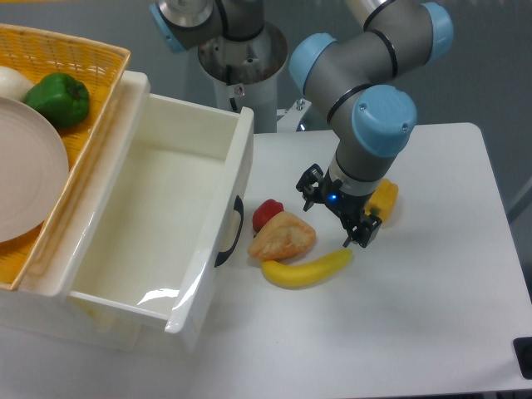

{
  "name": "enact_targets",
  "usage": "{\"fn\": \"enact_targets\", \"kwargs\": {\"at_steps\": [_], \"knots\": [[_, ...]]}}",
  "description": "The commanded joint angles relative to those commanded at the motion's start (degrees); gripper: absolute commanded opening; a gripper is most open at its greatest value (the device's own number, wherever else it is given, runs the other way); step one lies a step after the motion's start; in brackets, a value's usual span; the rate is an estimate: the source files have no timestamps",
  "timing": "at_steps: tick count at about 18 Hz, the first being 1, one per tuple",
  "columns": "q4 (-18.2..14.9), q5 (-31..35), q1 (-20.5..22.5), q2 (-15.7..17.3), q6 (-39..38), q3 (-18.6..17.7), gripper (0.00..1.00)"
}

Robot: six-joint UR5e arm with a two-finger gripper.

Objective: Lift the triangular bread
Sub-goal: 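Move the open gripper down over the triangular bread piece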

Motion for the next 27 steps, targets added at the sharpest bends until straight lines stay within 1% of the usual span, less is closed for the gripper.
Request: {"fn": "enact_targets", "kwargs": {"at_steps": [5,11,16,21,27], "knots": [[-0.09,-0.18,0.0,-0.09,-0.09,-0.18,1.0],[0.17,-0.35,-0.35,-0.09,-0.7,-2.46,1.0],[4.74,-0.35,-0.44,0.09,-0.26,-6.59,1.0],[5.27,-0.26,-1.05,-0.44,-0.62,-8.43,1.0],[5.01,0.0,-1.05,-1.14,-0.17,-10.11,1.0]]}}
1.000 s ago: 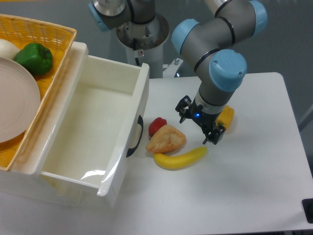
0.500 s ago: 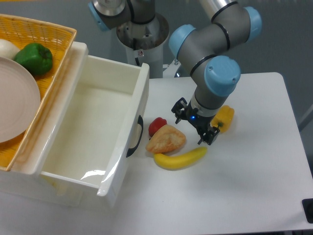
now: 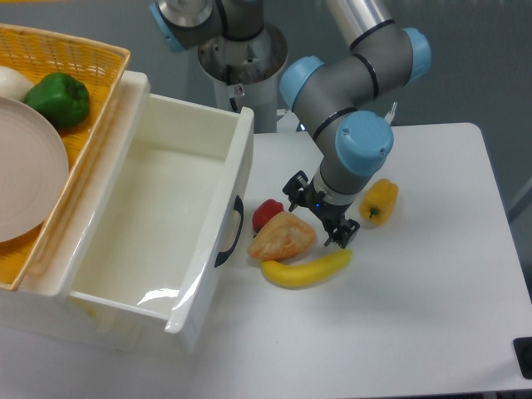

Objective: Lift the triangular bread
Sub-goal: 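Move the open gripper down over the triangular bread piece, then close the gripper on the triangular bread piece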

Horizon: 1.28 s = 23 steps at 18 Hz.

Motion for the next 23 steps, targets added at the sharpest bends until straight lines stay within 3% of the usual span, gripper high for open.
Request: {"fn": "enact_targets", "kwargs": {"at_steps": [15,23], "knots": [[0.09,0.09,-2.55,-3.87,-0.26,-1.58,1.0],[0.18,-0.09,-2.64,-4.13,-0.61,-1.58,1.0]]}}
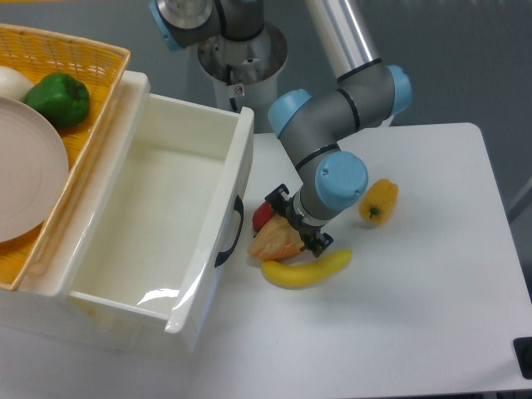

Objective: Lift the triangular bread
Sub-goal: 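Close the gripper on the triangular bread piece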

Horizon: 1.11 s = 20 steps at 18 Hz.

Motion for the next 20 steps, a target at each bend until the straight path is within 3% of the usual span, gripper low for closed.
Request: {"fn": "enact_targets", "kwargs": {"at_steps": [5,8,11,13,16,18,20], "knots": [[-0.09,0.0,-0.09,-0.7,-0.27,1.05,1.0],[0.09,0.0,-0.09,-1.4,-1.66,1.49,0.92],[0.09,0.09,-0.88,-2.19,-3.25,2.37,0.71],[0.09,0.0,-0.88,-2.29,-3.95,2.46,0.7],[0.0,0.0,-0.88,-2.46,-3.96,2.99,0.57],[-0.09,0.09,-0.88,-2.46,-3.96,3.08,0.43],[-0.09,0.26,-0.88,-2.46,-4.04,3.34,0.18]]}}
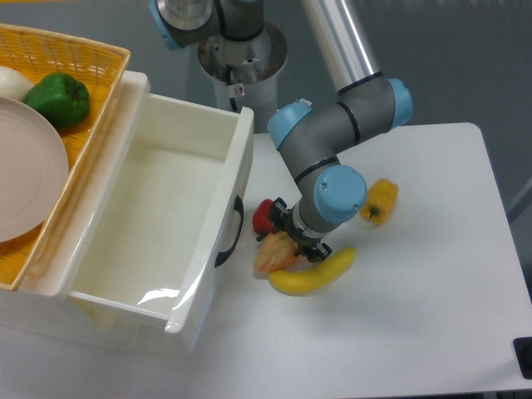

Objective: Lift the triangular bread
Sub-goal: 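Close the gripper on the triangular bread piece, then lift the grasped bread up off the table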

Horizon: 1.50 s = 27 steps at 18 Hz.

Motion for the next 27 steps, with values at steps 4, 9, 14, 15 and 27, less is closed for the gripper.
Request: {"fn": "enact_targets", "kwargs": {"at_steps": [4,9,14,15,27], "knots": [[-0.26,-0.09,0.0,-0.17,-0.26,0.35,0.0],[-0.53,-0.17,0.09,-0.35,-0.7,2.02,0.0],[-3.85,0.0,0.88,-0.26,0.0,6.23,0.0],[-4.91,0.0,1.05,-0.09,0.09,6.94,0.0],[-6.86,0.09,4.48,5.97,11.42,7.91,0.0]]}}
